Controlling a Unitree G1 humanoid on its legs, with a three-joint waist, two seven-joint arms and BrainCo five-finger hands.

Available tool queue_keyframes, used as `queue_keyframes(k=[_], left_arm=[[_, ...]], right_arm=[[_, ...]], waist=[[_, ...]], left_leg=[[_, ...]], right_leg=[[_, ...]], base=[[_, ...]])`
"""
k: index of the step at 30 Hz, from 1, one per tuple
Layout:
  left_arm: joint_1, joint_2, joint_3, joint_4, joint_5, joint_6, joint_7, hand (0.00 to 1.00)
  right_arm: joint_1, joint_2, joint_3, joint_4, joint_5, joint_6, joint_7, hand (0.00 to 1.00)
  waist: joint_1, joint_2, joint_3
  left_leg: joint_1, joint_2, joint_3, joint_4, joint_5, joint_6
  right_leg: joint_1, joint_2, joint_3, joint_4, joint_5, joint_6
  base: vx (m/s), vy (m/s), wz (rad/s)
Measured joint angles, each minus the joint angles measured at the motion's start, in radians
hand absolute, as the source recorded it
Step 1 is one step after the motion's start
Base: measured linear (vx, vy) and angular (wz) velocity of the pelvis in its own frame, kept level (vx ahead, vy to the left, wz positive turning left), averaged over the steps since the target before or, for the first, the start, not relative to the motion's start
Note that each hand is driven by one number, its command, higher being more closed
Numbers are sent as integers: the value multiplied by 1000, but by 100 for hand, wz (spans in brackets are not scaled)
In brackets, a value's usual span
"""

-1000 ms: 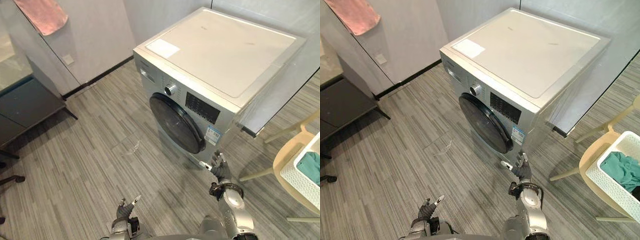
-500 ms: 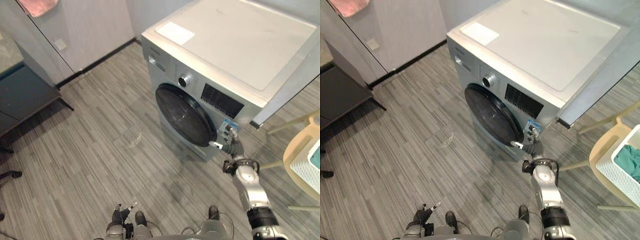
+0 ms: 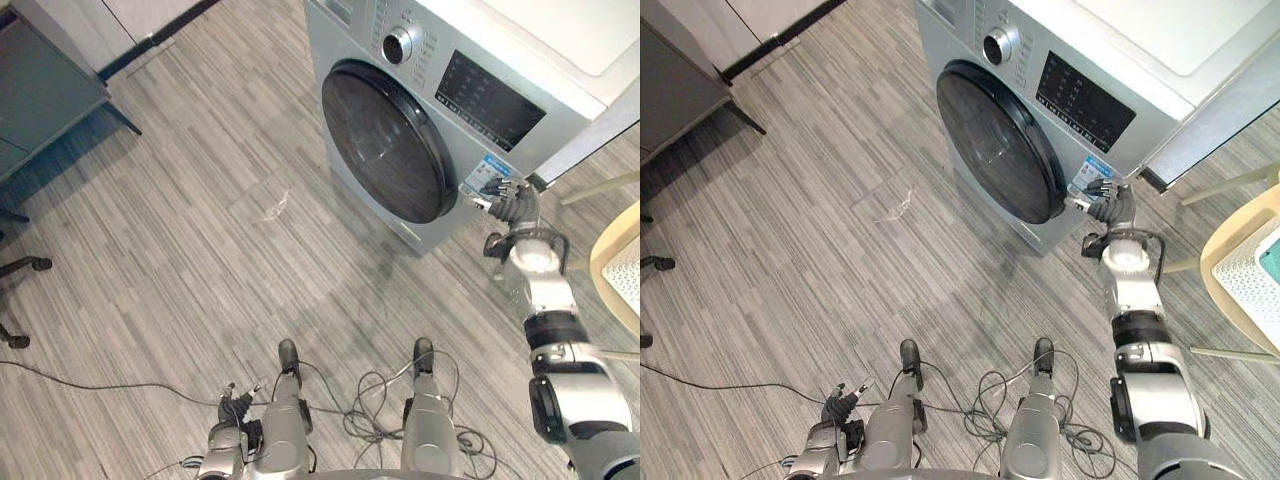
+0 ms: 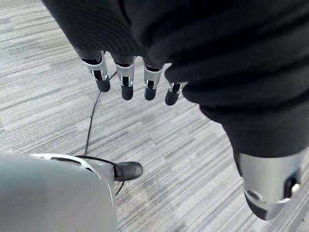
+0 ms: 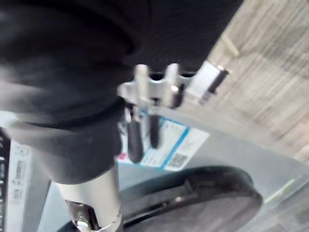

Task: Pick up the laundry basket with both hands and put the clothes into the washing machine.

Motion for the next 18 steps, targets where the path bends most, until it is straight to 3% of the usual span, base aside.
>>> queue_keyframes(k=[7, 11, 18], left_arm=[[-21, 14, -11, -46, -12, -10, 21, 0], [-43, 20, -10, -63, -42, -9, 27, 0], [-53, 20, -13, -66, -64, -10, 45, 0]], right_arm=[[-110, -35, -2, 107, 9, 57, -42, 0], [-227, -122, -14, 164, 32, 76, -78, 0], [-244, -99, -28, 141, 81, 75, -92, 0]], waist=[[-22, -29, 67], [-20, -29, 103], [-20, -31, 107]], left_leg=[[-44, 3, -36, 0, 29, 7], [-80, 20, -50, 0, 40, -3], [-107, 35, -54, 0, 40, -7]], right_leg=[[-20, 6, -15, -15, 29, -9], [-35, 25, -32, -31, 43, -20], [-63, 42, -29, -40, 57, -29]], base=[[-8, -11, 5], [-53, -14, 5], [-73, -9, -4]])
